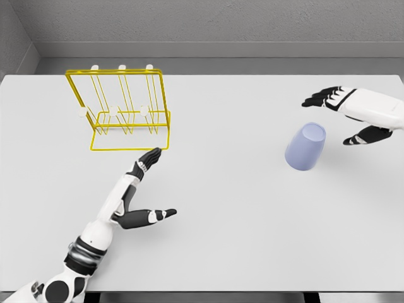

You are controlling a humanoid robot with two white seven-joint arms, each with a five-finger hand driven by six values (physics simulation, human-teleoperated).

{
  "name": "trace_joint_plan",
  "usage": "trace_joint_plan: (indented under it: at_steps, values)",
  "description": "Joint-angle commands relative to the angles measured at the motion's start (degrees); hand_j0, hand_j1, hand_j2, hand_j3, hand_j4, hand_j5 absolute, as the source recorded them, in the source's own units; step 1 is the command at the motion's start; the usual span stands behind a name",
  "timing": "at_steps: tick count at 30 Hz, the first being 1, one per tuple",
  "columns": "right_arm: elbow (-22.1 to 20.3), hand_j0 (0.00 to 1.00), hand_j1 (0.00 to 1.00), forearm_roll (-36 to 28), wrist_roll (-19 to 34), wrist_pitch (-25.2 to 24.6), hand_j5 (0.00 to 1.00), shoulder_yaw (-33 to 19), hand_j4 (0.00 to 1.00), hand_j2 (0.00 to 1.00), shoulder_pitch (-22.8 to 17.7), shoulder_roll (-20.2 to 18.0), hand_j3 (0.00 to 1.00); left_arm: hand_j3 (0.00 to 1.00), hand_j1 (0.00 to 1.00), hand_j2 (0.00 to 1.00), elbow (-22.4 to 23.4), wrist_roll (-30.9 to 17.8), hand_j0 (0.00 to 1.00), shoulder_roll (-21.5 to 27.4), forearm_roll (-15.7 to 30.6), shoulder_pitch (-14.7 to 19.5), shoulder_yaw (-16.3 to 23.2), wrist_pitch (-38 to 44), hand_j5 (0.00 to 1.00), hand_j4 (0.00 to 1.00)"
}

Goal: Place the cup on the cup holder with both arms

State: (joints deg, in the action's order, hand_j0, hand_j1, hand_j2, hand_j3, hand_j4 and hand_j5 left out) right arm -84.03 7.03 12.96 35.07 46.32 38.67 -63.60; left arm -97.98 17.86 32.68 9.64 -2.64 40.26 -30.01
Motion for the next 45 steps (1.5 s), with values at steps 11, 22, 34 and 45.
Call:
trace_joint_plan:
  at_steps: [11,22,34,45]
  values:
    - [3.09,1.0,1.0,-0.17,9.72,-0.07,1.0,4.66,1.0,1.0,3.25,4.19,1.0,1.0,1.0,1.0,-0.01,0.07,1.0,0.28,1.61,4.13,6.24,7.69,1.0,1.0]
    - [7.66,1.0,1.0,-0.26,9.8,-0.07,1.0,5.89,1.0,1.0,6.5,8.23,1.0,1.0,1.0,1.0,-2.3,-0.11,1.0,0.46,4.95,3.87,5.18,8.65,1.0,1.0]
    - [8.97,1.0,1.0,-0.35,13.06,-0.07,1.0,6.68,1.0,1.0,7.47,8.23,1.0,1.0,1.0,1.0,-2.39,-0.02,1.0,0.28,5.3,3.34,4.66,8.57,1.0,1.0]
    - [10.56,1.0,1.0,-0.26,13.14,-0.07,1.0,6.77,1.0,1.0,7.47,9.11,1.0,1.0,1.0,1.0,-3.0,0.51,1.0,0.72,7.59,3.16,4.39,8.13,1.0,1.0]
